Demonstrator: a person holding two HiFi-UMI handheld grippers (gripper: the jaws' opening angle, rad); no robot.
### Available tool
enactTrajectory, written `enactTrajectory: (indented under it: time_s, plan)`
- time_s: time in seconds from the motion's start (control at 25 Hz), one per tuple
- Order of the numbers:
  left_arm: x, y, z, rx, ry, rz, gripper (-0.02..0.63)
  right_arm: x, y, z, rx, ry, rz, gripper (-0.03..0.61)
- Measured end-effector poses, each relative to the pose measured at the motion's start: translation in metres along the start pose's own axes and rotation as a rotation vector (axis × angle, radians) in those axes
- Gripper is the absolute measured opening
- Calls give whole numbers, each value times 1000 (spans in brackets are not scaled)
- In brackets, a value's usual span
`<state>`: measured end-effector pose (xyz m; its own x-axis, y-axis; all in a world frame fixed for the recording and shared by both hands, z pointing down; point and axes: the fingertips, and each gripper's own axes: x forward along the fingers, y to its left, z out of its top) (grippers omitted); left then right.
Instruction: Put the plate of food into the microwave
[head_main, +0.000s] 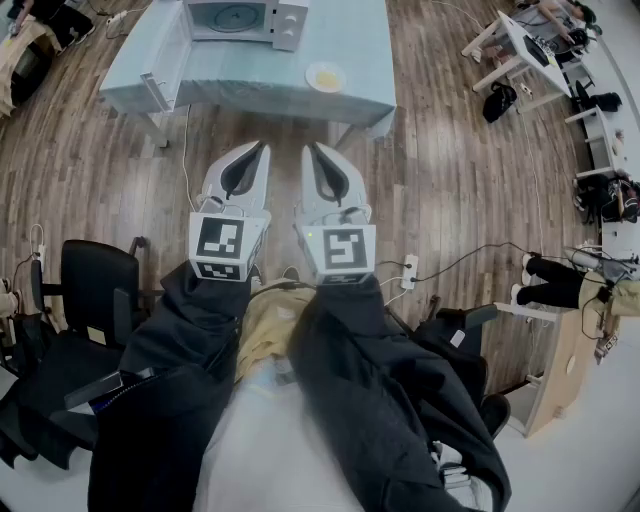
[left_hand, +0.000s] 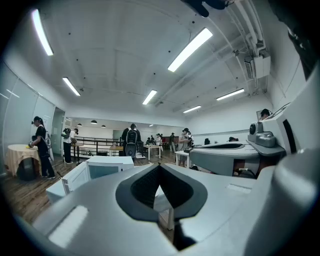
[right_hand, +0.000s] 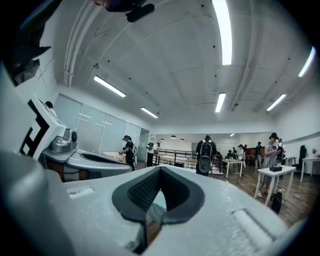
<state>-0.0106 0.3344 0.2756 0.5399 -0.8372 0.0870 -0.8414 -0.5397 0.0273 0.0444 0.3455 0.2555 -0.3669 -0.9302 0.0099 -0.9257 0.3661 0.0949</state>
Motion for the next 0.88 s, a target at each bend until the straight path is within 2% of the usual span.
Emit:
enactTrajectory:
  time_s: [0.36,0.88]
  plan:
    - [-2,9,-8,5,17,-10,-3,4,5,-8,14,25,-13,0]
    - [-25,50,-35,-19,74,-10,-3,24,54,-36,19,104,29,0]
